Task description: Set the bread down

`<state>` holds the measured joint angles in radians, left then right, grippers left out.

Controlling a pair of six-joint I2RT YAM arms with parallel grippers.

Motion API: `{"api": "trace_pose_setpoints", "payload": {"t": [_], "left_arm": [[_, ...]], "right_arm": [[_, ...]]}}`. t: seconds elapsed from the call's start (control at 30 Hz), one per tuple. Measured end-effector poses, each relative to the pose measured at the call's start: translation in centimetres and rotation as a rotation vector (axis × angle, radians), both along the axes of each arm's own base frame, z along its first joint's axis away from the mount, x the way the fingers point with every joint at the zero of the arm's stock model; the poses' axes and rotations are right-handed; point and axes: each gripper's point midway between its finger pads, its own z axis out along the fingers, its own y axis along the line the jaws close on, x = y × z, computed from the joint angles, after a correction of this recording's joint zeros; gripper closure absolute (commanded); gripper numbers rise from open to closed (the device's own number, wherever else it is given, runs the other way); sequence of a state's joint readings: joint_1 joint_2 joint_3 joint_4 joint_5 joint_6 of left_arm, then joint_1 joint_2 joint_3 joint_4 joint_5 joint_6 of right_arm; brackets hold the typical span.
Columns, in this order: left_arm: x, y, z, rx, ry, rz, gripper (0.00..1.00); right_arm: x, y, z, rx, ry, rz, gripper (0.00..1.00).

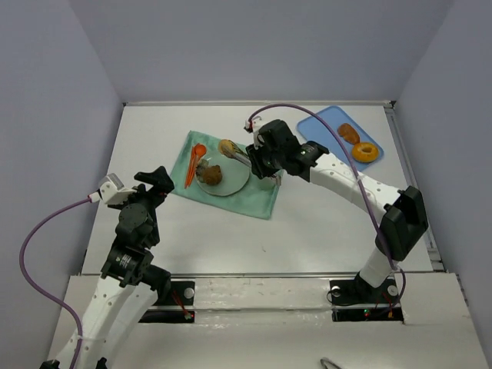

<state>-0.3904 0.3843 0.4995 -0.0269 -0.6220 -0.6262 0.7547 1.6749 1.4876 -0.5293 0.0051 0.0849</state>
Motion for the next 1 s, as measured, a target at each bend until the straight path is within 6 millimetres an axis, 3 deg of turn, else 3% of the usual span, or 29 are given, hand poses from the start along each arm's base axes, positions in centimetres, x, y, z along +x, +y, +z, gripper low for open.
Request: {"api": "trace_pose_setpoints", "payload": {"t": [0.53,1.0], "left_arm": [[0.0,0.1,0.0,0.0,0.0,0.003,0.01],[0.0,0.1,0.0,0.0,0.0,0.003,0.01]], "right_arm": [[-1.1,0.5,-1.0,-0.091,0.038,0.031,0.52],[-1.3,0.8,-0.1,-0.095,0.025,0.043,0.47]]}}
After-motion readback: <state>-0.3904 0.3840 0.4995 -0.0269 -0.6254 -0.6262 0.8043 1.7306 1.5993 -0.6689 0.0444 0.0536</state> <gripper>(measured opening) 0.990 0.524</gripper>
